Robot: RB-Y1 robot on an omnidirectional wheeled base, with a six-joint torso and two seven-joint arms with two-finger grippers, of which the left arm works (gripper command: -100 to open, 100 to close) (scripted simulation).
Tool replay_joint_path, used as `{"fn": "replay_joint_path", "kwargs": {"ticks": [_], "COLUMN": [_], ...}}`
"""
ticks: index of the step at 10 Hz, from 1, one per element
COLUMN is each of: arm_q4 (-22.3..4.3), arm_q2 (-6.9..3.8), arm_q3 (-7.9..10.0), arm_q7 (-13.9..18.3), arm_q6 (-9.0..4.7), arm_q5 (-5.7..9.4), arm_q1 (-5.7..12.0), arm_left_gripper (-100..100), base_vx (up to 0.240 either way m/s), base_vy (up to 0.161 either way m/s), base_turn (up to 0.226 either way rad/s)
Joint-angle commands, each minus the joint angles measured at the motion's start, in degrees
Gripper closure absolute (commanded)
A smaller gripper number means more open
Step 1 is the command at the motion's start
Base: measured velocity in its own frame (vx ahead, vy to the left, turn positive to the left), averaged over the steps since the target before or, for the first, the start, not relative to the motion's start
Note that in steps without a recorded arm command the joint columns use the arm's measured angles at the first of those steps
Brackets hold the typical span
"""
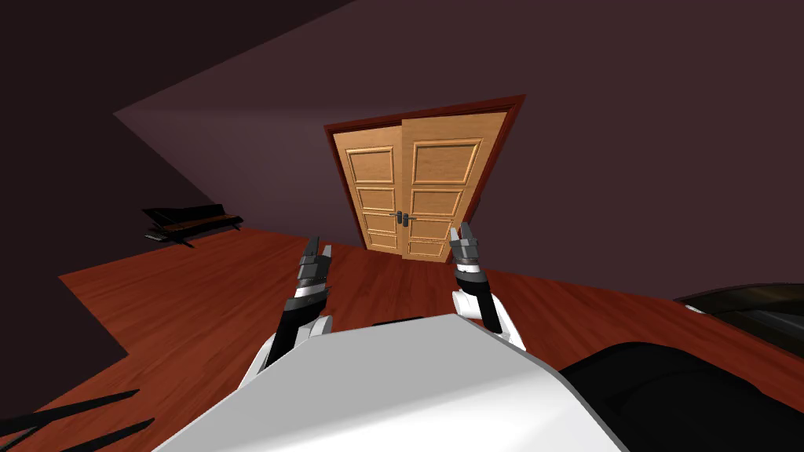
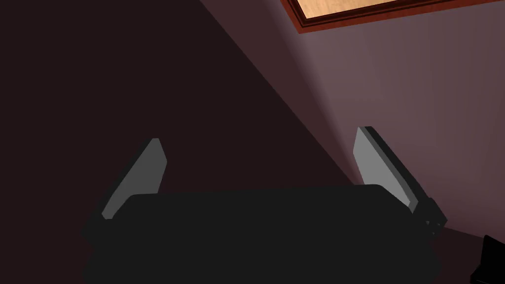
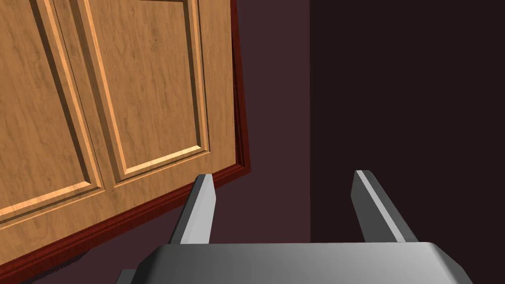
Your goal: Pull the door open
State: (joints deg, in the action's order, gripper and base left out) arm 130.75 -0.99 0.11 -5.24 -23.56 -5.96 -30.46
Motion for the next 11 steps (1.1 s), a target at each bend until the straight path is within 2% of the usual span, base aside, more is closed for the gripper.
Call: {"fn": "replay_joint_path", "kwargs": {"ticks": [1,5,11], "arm_q4": [-2.11,-8.25,-14.87], "arm_q2": [-0.92,-3.41,-5.95], "arm_q3": [0.18,0.71,1.26], "arm_q7": [0.68,2.67,4.82], "arm_q6": [0.03,0.10,0.17], "arm_q5": [0.49,1.92,3.46], "arm_q1": [0.87,3.41,6.17], "arm_left_gripper": [-100,-100,-100], "base_vx": [0.079,0.181,0.106], "base_vy": [-0.014,-0.022,-0.012], "base_turn": [-0.098,-0.096,-0.076]}}
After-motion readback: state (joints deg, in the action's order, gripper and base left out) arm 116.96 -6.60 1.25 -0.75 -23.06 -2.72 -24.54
